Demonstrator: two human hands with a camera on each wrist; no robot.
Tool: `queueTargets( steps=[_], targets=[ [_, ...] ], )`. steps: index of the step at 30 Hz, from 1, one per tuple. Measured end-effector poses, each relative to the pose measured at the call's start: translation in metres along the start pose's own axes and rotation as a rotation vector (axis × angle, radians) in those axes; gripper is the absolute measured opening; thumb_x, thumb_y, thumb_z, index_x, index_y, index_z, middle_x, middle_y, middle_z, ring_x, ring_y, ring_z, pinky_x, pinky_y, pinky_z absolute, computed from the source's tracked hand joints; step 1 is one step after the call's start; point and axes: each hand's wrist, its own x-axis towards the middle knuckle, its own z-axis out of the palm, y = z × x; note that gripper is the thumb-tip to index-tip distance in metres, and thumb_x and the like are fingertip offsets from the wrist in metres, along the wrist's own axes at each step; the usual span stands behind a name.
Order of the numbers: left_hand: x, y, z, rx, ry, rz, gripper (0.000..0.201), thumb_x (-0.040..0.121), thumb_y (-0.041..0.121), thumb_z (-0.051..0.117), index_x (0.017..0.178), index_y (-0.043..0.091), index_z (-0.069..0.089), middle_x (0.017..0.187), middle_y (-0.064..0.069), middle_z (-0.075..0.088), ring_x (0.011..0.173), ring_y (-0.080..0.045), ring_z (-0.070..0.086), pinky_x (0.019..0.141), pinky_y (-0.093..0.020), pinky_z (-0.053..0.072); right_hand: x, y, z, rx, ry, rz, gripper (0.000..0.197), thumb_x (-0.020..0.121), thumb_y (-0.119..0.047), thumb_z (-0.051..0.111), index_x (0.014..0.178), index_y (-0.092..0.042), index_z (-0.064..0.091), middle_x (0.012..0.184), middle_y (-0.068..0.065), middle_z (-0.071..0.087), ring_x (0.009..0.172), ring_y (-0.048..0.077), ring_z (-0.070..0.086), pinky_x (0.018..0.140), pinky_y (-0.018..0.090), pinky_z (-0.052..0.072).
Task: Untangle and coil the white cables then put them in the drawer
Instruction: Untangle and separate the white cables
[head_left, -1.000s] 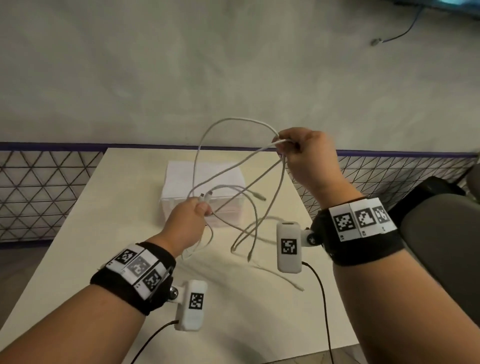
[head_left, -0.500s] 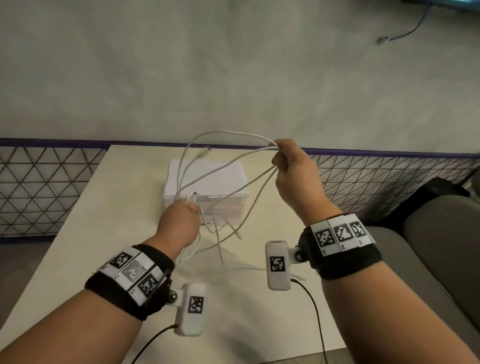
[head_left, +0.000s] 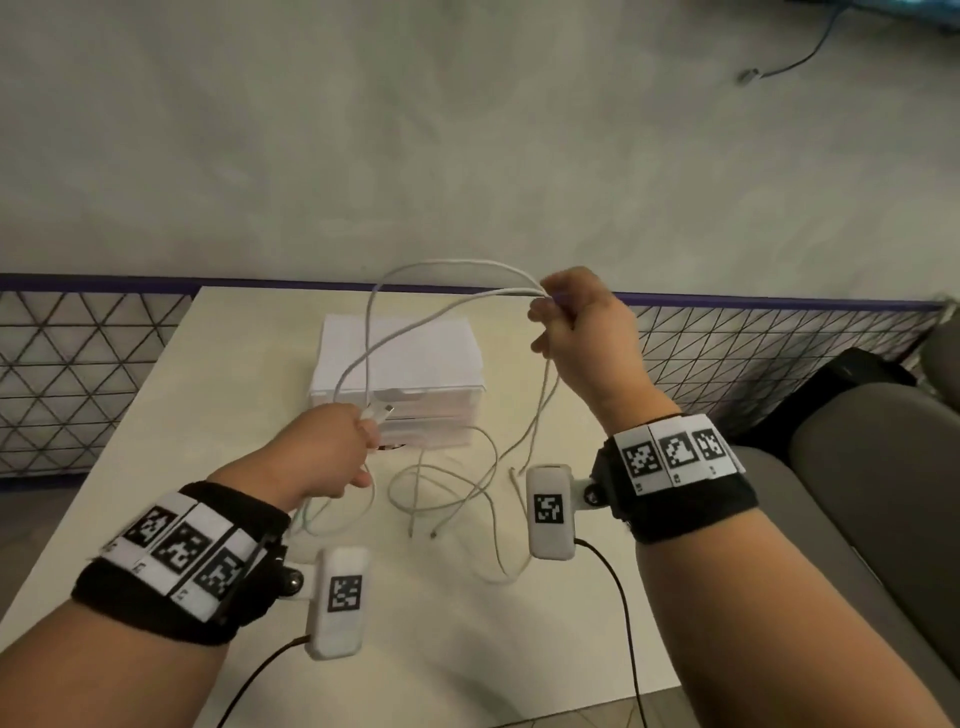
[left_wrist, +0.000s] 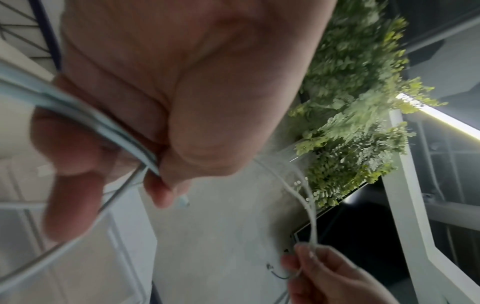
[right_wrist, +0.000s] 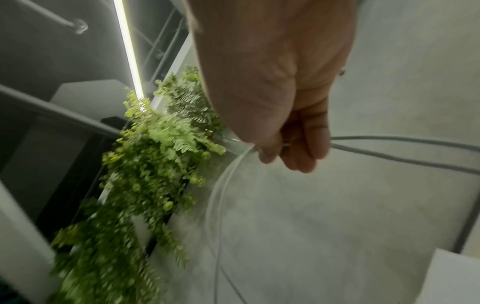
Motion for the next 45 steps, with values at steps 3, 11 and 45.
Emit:
queueTargets(
  steps=[3,11,45],
  targets=[
    [0.002,-0.004,-0.013,0.059,0.005,0.019,0.018,0.099,0.019,0.039,0.096,0.011,0.055,0.075,0.000,0.058,0.062,-0.012,0.057,0.053,-0.024,0.048,0.002,0.017,0.000,-0.123,-0.068,0.017,0.006,0.091,-0.016,0.057,0.090,-0.019,0.062,0.080,0.001,0.067,0.062,0.009,0.066,0.060,0.011,0.048],
    [0.008,-0.022,-0.012,0.256,0.044,0.128,0.031,0.098,0.018,0.040,0.069,0.025,0.045,0.068,0.007,0.053,0.059,-0.008,0.054,0.051,-0.017,0.039,0.008,0.036,-0.002,-0.168,0.178,-0.340,0.011,0.082,0.000,0.066,0.089,-0.007,0.070,0.101,0.007,0.058,0.091,0.011,0.055,0.081,0.006,0.044],
    [-0.009,0.033,-0.025,0.135,0.655,0.530,0.029,0.099,0.015,0.036,0.099,0.007,0.064,0.105,-0.005,0.046,0.091,-0.021,0.045,0.077,-0.024,0.028,-0.009,0.064,-0.008,-0.670,-0.450,0.006,0.021,0.091,-0.022,0.056,0.103,-0.009,0.069,0.093,0.005,0.058,0.078,0.018,0.053,0.069,0.025,0.037]
  ],
)
